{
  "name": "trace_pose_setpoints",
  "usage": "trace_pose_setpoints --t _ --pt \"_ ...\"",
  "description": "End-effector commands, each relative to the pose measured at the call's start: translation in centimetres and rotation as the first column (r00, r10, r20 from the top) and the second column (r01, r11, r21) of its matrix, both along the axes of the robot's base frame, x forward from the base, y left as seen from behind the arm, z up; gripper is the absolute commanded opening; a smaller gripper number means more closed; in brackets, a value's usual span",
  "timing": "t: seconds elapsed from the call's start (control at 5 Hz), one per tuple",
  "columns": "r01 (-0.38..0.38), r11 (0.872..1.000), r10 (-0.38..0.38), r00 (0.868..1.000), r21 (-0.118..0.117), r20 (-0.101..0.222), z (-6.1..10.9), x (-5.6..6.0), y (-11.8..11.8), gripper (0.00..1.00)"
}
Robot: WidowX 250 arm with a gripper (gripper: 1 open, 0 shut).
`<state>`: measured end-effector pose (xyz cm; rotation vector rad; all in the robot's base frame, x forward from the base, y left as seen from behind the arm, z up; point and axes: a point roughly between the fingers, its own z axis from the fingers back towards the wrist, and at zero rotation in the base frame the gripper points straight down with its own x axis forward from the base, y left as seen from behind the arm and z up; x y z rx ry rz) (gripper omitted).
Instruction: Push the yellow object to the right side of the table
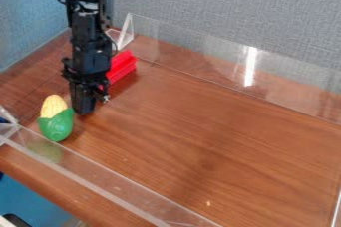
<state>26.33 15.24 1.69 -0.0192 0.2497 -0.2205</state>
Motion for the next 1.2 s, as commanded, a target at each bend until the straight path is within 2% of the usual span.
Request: trace_pose_setpoints --t 0.0,0.2,0.6,0.8,1.0 --pt "0.008 0.999 -0.01 0.998 0.034 0.068 2.3 0.7 0.4 0.0" --pt "0.017 0.999 -0.02 0.997 0.039 0.079 2.8 0.6 0.8 0.0" --pt "0.003 0.999 -0.008 0.995 0.05 0.101 2.8 0.4 1.4 0.0" --pt "-0.014 0.998 0.007 0.994 0.056 0.113 4.3 0.6 1.7 0.0" --pt "-0.037 0.997 0.027 0.989 0.066 0.148 7.1 1.0 1.8 0.0"
